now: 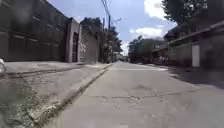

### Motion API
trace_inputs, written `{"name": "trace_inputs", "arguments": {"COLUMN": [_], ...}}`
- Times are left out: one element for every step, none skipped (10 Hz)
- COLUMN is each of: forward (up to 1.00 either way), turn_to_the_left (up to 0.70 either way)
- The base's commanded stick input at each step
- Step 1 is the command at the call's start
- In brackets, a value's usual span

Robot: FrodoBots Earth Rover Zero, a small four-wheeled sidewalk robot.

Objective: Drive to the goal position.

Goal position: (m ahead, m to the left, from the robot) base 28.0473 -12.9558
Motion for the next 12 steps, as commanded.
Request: {"name": "trace_inputs", "arguments": {"forward": [1.0, 1.0, 1.0, 1.0, 1.0, 1.0, 1.0, 1.0, 1.0, 1.0, 1.0, 1.0], "turn_to_the_left": [-0.39, -0.35, -0.19, -0.01, 0.0, 0.0, 0.0, 0.0, 0.0, 0.0, 0.0, 0.0]}}
